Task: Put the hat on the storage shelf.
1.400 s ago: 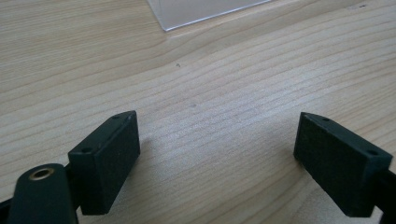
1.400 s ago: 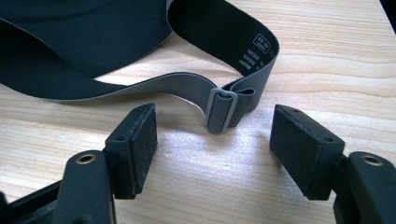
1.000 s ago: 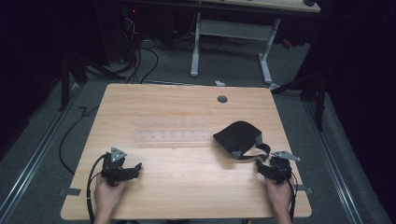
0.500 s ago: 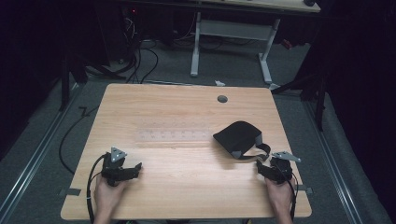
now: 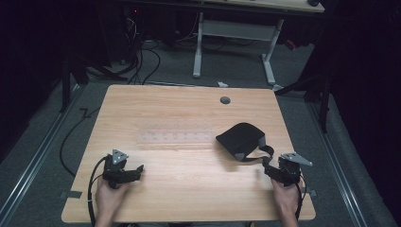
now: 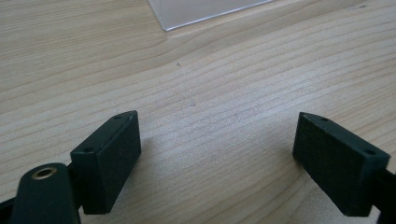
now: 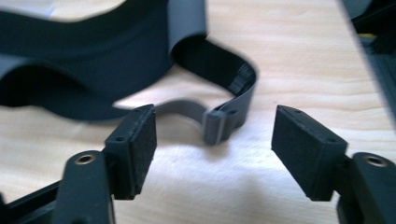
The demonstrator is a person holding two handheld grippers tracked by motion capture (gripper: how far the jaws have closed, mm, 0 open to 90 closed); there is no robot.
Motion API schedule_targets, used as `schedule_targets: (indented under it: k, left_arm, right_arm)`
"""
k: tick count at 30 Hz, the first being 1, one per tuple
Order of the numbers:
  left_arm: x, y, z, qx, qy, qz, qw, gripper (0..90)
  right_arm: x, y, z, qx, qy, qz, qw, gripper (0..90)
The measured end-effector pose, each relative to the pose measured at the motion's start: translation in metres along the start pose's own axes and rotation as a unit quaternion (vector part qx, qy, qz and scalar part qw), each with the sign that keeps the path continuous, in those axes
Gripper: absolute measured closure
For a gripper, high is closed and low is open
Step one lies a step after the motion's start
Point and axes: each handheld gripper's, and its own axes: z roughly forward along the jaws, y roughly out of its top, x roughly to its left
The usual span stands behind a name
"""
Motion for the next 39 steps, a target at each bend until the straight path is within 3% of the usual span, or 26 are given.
schedule_targets:
  k: [4, 10, 14, 18, 24, 30, 36, 39]
  left_arm:
    - [0.0, 0.0, 0.0, 0.0, 0.0, 0.0, 1.0, 15.6]
    - [0.0, 0.0, 0.001, -0.001, 0.002, 0.0, 1.0, 15.6]
    - [0.0, 0.0, 0.001, -0.001, 0.002, 0.0, 1.0, 15.6]
    - [0.0, 0.0, 0.001, -0.001, 0.002, 0.0, 1.0, 15.6]
    - [0.0, 0.0, 0.001, -0.002, 0.001, -0.001, 1.0, 15.8]
    - [0.0, 0.0, 0.001, -0.001, 0.0, 0.002, 1.0, 16.0]
    - [0.0, 0.0, 0.001, -0.001, 0.0, 0.001, 1.0, 16.0]
    - [0.0, 0.0, 0.001, -0.001, 0.0, 0.001, 1.0, 16.1]
  right_arm:
    - [-0.004, 0.006, -0.001, 0.0, 0.006, 0.009, 0.9999, 29.6]
    - [-0.009, 0.017, 0.003, 0.013, 0.032, 0.021, 0.9992, 30.9]
    - [-0.008, 0.029, 0.001, -0.006, 0.044, 0.022, 0.9988, 31.1]
    - [-0.004, 0.04, 0.005, -0.009, 0.057, 0.008, 0.9983, 30.9]
    - [-0.002, 0.056, 0.016, -0.005, 0.055, -0.015, 0.9984, 30.8]
    - [-0.003, 0.067, 0.024, -0.005, 0.067, -0.02, 0.9975, 30.9]
    - [-0.005, 0.08, 0.038, -0.002, 0.081, 0.008, 0.9966, 32.3]
    - [-0.005, 0.081, 0.04, -0.011, 0.084, 0.01, 0.9963, 34.6]
